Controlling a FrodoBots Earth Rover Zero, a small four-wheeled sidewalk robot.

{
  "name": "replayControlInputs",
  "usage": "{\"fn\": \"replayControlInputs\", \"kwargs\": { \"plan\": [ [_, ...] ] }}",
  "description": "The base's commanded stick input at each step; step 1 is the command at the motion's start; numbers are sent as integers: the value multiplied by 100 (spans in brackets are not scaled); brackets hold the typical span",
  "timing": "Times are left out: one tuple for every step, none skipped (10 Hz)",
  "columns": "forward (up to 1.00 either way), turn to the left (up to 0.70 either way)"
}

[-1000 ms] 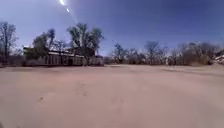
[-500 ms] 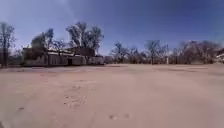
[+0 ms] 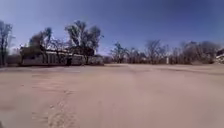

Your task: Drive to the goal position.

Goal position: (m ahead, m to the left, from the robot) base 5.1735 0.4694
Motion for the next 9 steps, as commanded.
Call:
{"fn": "replayControlInputs", "kwargs": {
  "plan": [
    [100, 0],
    [100, 0],
    [100, 0],
    [100, 0],
    [100, 0],
    [100, 0],
    [100, 0],
    [100, 0],
    [100, 0]
  ]
}}
